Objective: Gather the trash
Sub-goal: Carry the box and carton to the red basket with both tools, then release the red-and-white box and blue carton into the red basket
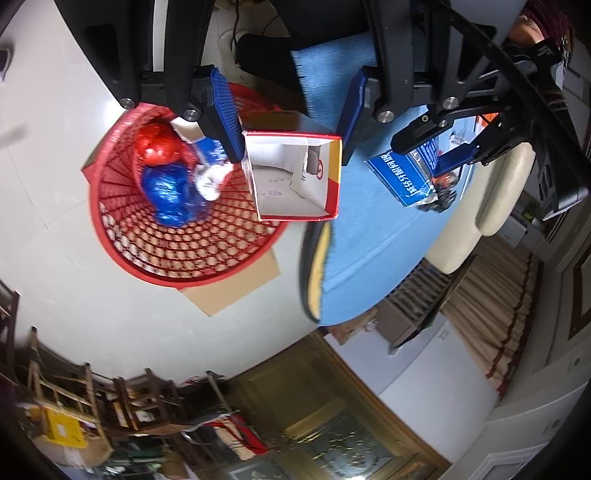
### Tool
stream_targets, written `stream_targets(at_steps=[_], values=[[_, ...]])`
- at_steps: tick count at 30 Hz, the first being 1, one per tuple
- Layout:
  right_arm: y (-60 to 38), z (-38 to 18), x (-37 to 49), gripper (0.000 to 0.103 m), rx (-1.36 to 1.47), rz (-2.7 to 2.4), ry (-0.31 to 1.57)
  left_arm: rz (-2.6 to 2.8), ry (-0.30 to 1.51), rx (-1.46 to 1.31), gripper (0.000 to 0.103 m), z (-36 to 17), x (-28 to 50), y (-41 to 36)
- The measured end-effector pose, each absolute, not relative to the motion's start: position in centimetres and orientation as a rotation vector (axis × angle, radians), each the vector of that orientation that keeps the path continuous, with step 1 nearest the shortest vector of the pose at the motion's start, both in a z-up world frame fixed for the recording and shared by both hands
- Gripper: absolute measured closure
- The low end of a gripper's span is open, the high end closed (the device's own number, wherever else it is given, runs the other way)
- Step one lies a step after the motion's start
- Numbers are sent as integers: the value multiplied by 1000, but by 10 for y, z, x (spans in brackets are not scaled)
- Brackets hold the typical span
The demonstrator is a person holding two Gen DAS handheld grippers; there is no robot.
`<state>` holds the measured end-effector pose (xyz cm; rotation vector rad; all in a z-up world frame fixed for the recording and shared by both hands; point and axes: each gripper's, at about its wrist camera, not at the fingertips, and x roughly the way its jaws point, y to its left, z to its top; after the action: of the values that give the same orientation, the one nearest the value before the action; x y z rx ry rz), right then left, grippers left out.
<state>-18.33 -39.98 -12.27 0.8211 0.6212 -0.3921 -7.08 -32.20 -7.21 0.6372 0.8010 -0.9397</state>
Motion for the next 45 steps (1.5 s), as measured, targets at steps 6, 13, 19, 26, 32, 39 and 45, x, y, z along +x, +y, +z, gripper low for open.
stream_targets(at_steps=[6, 13, 19, 26, 32, 39, 45], values=[[-415, -134, -197, 49, 870, -437, 622, -984, 851, 633, 31, -82, -68, -347], [-429, -140, -210, 43, 944, -469, 608, -1033, 890, 626, 31, -86, -72, -374], [-437, -134, -221, 39, 955, -514, 567, -1036, 916, 586, 31, -82, -66, -376], [-434, -124, -222, 39, 932, -555, 523, -1092, 925, 517, 31, -70, -65, -375], [-439, -107, -233, 39, 917, -594, 466, -1192, 942, 381, 29, -48, -63, -373], [-435, -100, -234, 39, 909, -593, 459, -1232, 904, 311, 26, -30, -65, -365], [-431, -98, -224, 39, 898, -573, 472, -1148, 847, 379, 26, -27, -63, -331]])
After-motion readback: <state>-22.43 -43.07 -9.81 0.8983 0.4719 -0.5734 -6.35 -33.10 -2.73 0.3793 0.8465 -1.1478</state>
